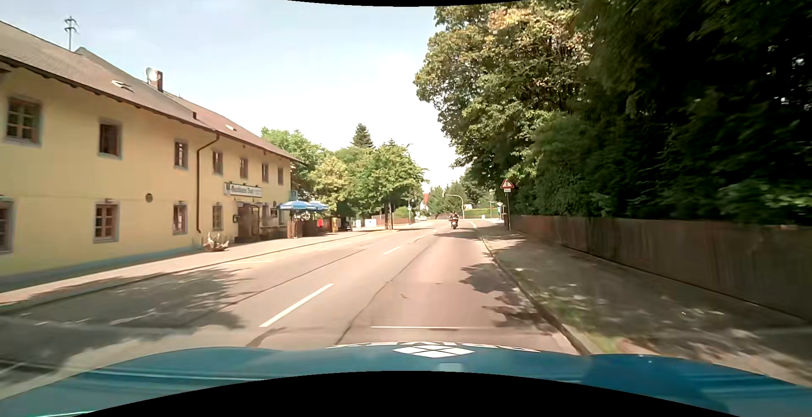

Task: Follow the waypoints while adhering to traffic rules and regulations

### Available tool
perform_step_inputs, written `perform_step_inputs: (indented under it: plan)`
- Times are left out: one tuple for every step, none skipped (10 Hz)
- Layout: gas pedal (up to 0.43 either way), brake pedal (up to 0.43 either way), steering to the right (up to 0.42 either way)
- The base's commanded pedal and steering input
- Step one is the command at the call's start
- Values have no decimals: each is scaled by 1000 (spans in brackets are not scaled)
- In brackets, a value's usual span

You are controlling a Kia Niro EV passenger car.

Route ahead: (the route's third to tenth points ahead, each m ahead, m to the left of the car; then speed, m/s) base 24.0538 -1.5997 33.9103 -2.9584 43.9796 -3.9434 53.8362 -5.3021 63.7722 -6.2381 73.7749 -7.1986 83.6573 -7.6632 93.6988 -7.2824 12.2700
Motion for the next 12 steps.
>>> perform_step_inputs:
  plan:
    - [59, 0, 36]
    - [59, 0, 36]
    - [59, 0, 36]
    - [59, 0, 35]
    - [0, 0, 31]
    - [0, 0, 29]
    - [0, 0, 28]
    - [0, 0, 28]
    - [0, 0, 27]
    - [0, 0, 26]
    - [20, 0, 25]
    - [28, 0, 24]
